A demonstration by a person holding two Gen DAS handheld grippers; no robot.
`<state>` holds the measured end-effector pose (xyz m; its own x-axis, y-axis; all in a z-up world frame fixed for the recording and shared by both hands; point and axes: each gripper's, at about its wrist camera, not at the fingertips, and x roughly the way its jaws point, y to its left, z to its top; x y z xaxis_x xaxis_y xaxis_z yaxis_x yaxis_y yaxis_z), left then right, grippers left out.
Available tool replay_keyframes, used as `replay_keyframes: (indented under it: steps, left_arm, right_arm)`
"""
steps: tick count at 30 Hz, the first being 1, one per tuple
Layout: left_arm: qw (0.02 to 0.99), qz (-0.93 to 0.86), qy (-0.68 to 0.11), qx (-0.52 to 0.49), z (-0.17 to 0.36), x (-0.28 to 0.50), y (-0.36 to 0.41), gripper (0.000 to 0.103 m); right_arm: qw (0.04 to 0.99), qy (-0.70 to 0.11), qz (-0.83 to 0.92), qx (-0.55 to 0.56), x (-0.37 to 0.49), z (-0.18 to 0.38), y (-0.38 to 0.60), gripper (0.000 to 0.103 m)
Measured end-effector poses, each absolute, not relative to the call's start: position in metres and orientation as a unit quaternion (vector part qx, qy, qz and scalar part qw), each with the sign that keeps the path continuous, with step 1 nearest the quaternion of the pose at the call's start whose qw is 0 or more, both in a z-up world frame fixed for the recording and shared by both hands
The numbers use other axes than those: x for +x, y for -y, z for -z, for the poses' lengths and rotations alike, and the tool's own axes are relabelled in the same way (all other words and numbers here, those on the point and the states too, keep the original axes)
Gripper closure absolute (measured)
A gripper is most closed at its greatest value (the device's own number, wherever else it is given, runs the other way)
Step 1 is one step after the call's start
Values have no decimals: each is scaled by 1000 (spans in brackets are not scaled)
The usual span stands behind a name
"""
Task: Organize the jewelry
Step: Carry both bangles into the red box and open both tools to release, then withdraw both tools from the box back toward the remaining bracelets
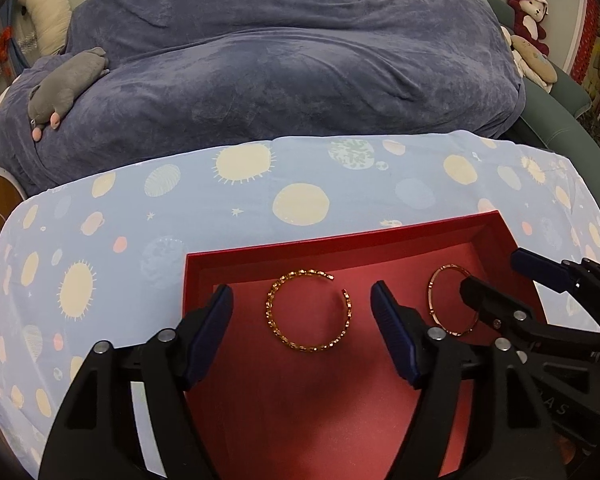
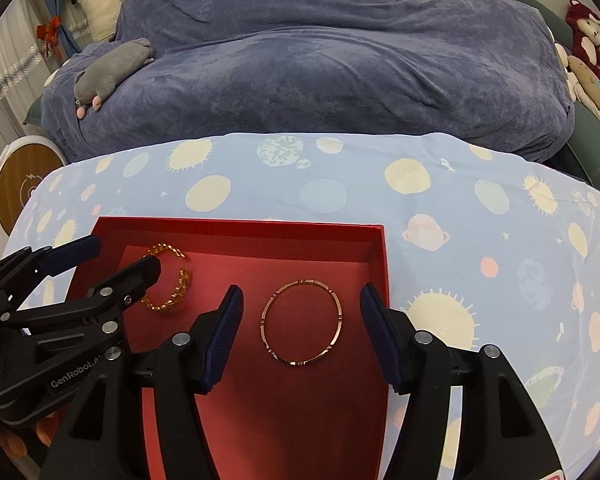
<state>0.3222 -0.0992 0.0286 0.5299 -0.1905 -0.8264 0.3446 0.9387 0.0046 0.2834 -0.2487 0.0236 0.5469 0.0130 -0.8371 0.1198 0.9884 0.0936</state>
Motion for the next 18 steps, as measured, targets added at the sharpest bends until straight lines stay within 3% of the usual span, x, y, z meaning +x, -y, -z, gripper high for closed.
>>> replay_keyframes:
  steps: [8,18]
  left_arm:
    - [881,152,-445,44,-57,289,68,29]
    - [891,128,-432,58,-77,181,26,27]
  right_arm:
    - [896,-436,38,71,231,-62,257,38]
    - [895,-430,71,90,101,-80,267,37]
